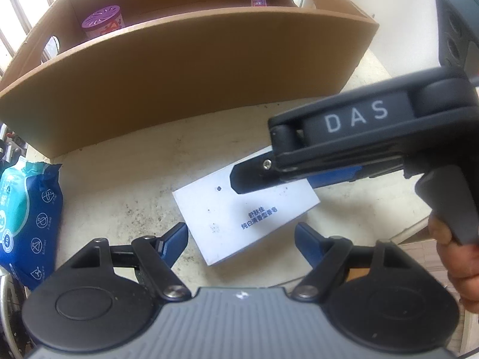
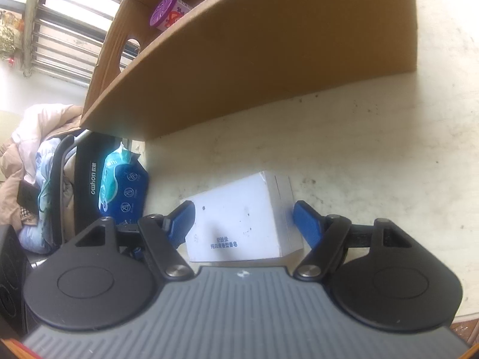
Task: Organize objects
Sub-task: 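Grasp the white rectangular box with the right gripper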
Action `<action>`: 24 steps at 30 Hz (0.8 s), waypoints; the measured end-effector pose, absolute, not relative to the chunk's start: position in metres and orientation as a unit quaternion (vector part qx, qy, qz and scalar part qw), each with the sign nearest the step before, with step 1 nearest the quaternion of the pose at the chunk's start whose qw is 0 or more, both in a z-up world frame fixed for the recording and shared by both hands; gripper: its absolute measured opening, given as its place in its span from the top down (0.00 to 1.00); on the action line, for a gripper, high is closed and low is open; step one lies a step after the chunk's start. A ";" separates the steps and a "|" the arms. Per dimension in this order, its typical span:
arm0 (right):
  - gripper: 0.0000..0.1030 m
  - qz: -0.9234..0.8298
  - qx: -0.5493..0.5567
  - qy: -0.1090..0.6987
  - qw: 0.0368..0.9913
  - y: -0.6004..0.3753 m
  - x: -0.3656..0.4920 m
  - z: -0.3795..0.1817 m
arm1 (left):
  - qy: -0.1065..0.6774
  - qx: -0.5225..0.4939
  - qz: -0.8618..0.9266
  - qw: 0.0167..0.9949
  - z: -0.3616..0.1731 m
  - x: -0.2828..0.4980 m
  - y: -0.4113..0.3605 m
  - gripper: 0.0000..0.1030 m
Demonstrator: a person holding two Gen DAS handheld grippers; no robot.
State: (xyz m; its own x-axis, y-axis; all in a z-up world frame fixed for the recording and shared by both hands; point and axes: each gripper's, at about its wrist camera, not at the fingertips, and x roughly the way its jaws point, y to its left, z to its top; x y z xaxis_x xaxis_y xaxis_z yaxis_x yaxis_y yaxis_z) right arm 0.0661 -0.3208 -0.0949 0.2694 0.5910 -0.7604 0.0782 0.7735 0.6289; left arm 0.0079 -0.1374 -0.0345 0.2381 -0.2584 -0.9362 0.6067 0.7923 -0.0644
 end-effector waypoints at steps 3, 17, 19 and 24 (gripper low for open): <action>0.31 0.167 0.281 0.582 0.745 -0.323 0.064 -0.096 | 0.553 0.159 -0.281 0.768 -0.036 0.008 -0.138 0.22; 0.38 0.169 0.273 0.584 0.746 -0.320 0.060 -0.101 | 0.554 0.165 -0.283 0.766 -0.047 0.006 -0.144 0.20; 0.39 0.170 0.272 0.583 0.746 -0.320 0.060 -0.101 | 0.554 0.166 -0.282 0.766 -0.047 0.006 -0.145 0.19; 0.39 0.169 0.269 0.581 0.749 -0.320 0.059 -0.100 | 0.553 0.166 -0.279 0.767 -0.047 0.004 -0.146 0.18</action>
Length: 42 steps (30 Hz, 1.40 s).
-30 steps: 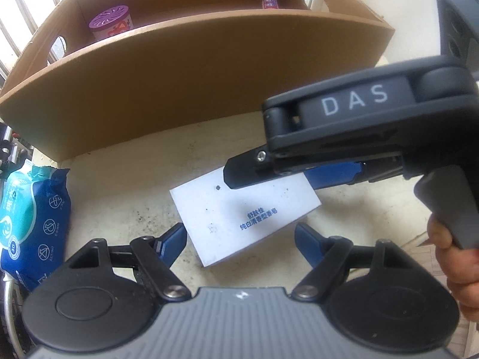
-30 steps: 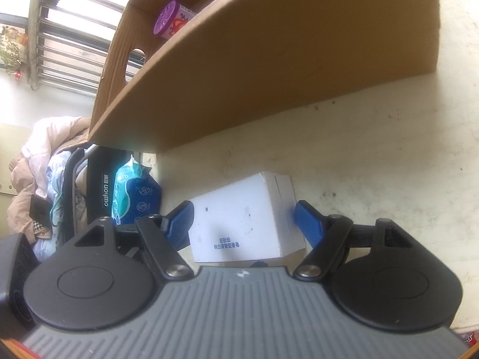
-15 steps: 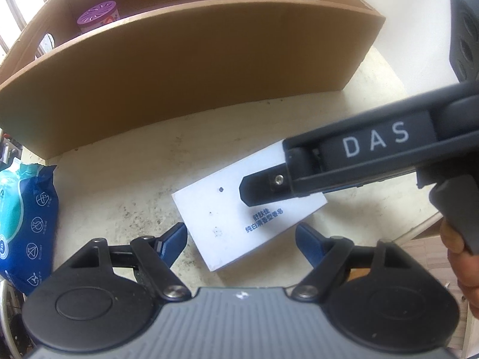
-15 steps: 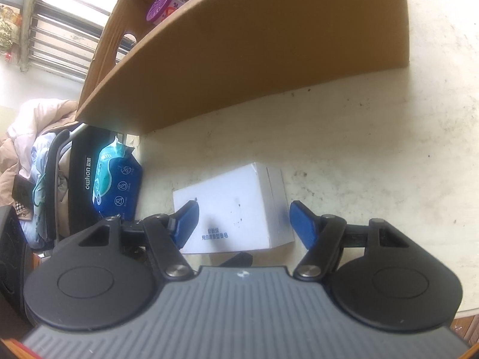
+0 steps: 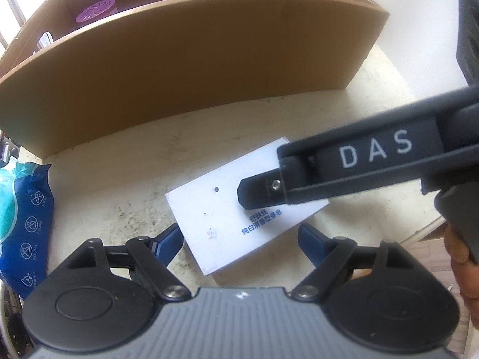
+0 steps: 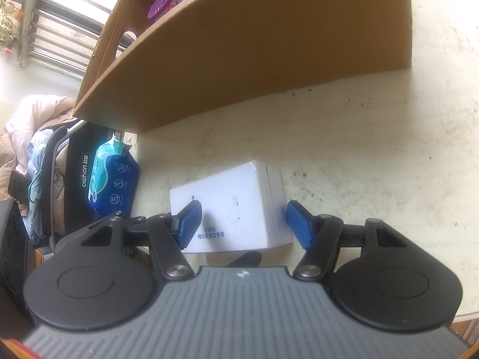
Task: Organize objects
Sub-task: 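Grasp the white rectangular box with the right gripper, then hold the white box in the right gripper above the table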
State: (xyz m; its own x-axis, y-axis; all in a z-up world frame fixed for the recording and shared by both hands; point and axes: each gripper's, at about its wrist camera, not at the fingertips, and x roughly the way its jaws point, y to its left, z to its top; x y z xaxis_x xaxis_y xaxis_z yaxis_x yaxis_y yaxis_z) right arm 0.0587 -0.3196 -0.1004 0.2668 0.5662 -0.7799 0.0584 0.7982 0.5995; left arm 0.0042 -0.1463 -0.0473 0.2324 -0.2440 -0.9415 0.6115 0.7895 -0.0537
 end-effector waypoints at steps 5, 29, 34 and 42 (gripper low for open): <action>0.44 0.161 0.261 0.585 0.751 -0.322 0.056 -0.099 | 0.551 0.175 -0.287 0.764 -0.045 -0.004 -0.150 0.18; 0.43 0.153 0.269 0.581 0.753 -0.330 0.052 -0.100 | 0.552 0.180 -0.296 0.758 -0.050 -0.011 -0.151 0.18; 0.43 0.153 0.269 0.580 0.754 -0.330 0.052 -0.100 | 0.551 0.181 -0.299 0.758 -0.051 -0.014 -0.149 0.18; 0.43 0.157 0.271 0.574 0.756 -0.333 0.050 -0.100 | 0.550 0.178 -0.301 0.758 -0.051 -0.020 -0.146 0.18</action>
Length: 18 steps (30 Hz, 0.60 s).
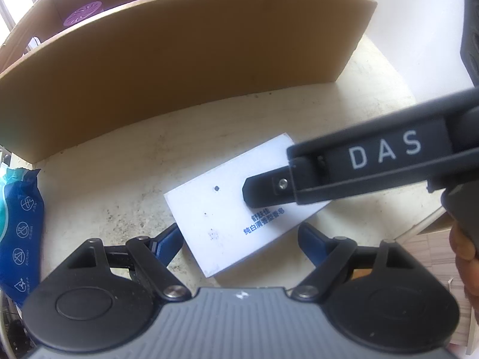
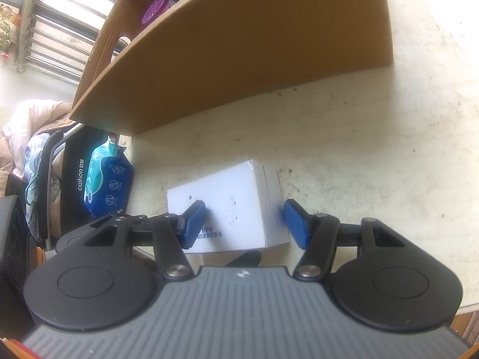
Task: Organize objects
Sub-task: 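Hold the white box in the right gripper above the table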
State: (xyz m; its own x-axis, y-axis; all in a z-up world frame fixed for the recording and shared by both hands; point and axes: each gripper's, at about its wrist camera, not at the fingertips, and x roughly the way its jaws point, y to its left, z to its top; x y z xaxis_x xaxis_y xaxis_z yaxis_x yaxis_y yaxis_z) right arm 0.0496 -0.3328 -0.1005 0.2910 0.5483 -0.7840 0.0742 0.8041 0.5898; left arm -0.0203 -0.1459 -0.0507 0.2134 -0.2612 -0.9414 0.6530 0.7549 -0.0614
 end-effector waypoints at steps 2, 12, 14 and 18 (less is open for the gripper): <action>0.43 0.157 0.269 0.574 0.757 -0.333 0.049 -0.100 | 0.549 0.178 -0.302 0.759 -0.051 -0.022 -0.145 0.18; 0.44 0.151 0.269 0.572 0.760 -0.332 0.048 -0.099 | 0.543 0.181 -0.303 0.762 -0.050 -0.035 -0.141 0.18; 0.44 0.150 0.273 0.571 0.759 -0.333 0.047 -0.099 | 0.542 0.180 -0.303 0.763 -0.050 -0.038 -0.139 0.18; 0.44 0.149 0.279 0.569 0.759 -0.334 0.046 -0.099 | 0.540 0.180 -0.304 0.764 -0.049 -0.043 -0.136 0.18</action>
State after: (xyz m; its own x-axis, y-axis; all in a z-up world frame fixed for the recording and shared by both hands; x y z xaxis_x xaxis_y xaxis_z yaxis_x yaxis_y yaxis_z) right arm 0.0460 -0.3345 -0.0993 0.3087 0.5432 -0.7808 0.0916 0.8001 0.5928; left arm -0.0432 -0.1362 -0.0486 0.2309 -0.2710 -0.9345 0.6590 0.7501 -0.0547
